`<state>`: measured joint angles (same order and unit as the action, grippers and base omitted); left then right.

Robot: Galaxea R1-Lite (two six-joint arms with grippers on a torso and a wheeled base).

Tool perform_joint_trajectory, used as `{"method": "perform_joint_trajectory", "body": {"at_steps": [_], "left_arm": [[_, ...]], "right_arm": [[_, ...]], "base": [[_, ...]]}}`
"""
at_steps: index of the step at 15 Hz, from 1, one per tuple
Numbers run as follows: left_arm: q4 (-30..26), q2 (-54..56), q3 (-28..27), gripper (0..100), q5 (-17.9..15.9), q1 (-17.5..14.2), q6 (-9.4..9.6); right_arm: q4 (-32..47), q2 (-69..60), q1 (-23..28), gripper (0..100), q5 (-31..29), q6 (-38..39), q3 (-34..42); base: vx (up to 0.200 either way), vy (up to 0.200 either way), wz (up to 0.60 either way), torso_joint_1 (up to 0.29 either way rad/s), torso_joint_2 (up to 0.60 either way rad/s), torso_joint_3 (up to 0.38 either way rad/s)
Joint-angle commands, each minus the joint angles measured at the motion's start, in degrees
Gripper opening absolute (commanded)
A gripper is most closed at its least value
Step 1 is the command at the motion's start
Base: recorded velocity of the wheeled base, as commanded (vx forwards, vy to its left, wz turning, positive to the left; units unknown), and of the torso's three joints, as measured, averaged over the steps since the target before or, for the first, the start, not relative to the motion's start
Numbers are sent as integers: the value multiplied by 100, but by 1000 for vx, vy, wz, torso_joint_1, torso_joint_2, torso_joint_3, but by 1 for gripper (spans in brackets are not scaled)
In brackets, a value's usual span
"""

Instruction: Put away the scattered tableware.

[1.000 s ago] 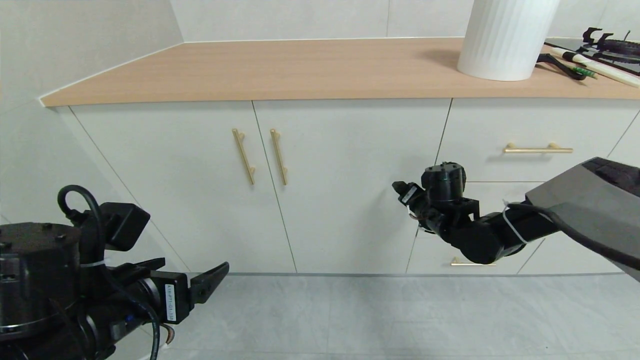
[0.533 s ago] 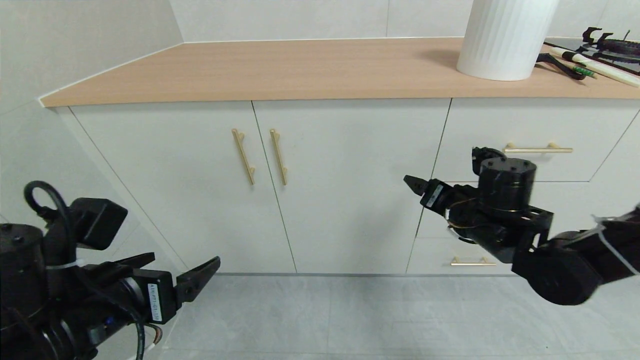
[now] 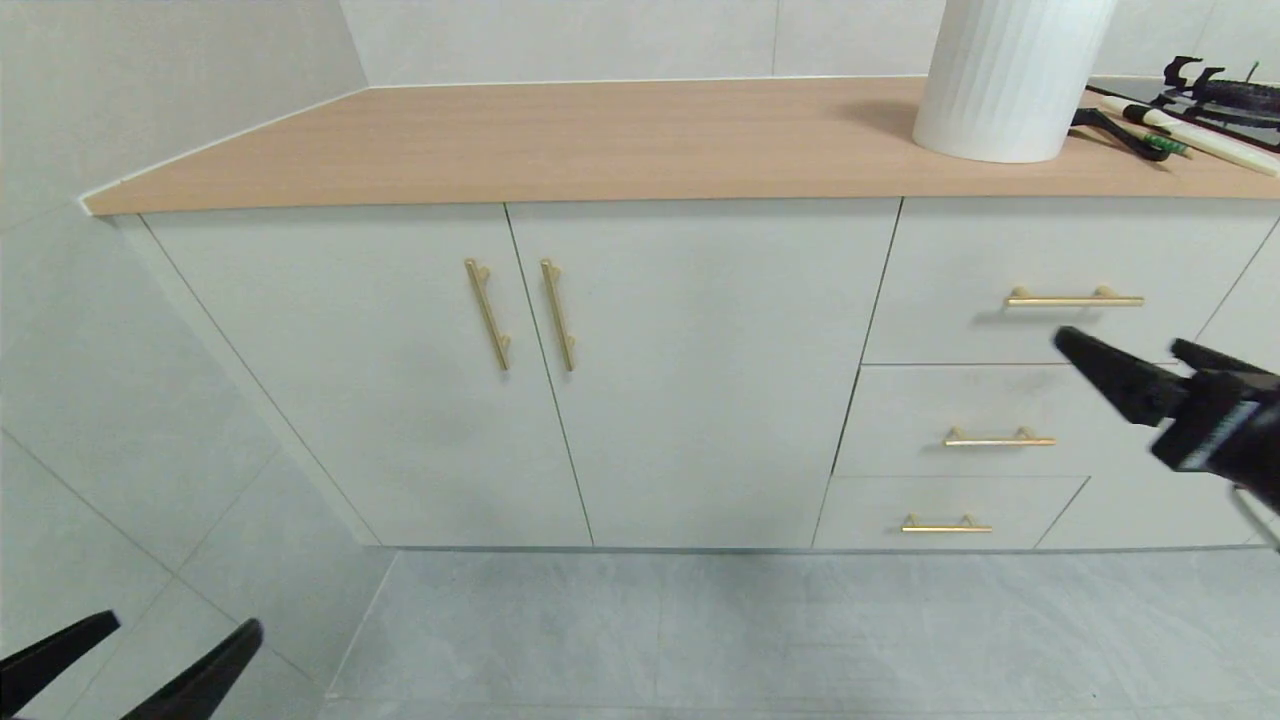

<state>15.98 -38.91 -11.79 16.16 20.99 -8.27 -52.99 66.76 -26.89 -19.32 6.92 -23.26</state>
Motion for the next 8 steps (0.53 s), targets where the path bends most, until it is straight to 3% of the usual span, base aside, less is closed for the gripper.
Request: {"method": "perform_joint_trajectory", "body": {"at_steps": [1, 4, 5, 6, 7, 8], "left_arm": [[-921, 1791, -175, 100, -43, -508, 396], [-1774, 3074, -210, 100, -61, -1212, 888], [-1871, 3250, -210, 100, -61, -1282, 976], [-1923, 3338, -157, 100, 97, -1379, 1143], [-1871, 3329, -131, 100, 581, -1475, 1169], [-1888, 3417, -34, 100, 607, -1836, 1257]], "right_arm": [[1221, -2887, 650, 100, 7, -745, 788], [3269, -4970, 975, 100, 43, -1457, 603], [3533, -5234, 1019, 100, 43, -1554, 551], [4236, -5832, 1116, 100, 7, -1747, 428], [4728, -6139, 1221, 100, -89, -1809, 445], [4658, -6104, 1327, 100, -441, -1791, 515]], "base": [[0, 0, 0, 0, 0, 0], [0, 0, 0, 0, 0, 0], [0, 0, 0, 0, 0, 0], [0, 0, 0, 0, 0, 0], [0, 0, 0, 0, 0, 0], [0, 0, 0, 0, 0, 0]]}}
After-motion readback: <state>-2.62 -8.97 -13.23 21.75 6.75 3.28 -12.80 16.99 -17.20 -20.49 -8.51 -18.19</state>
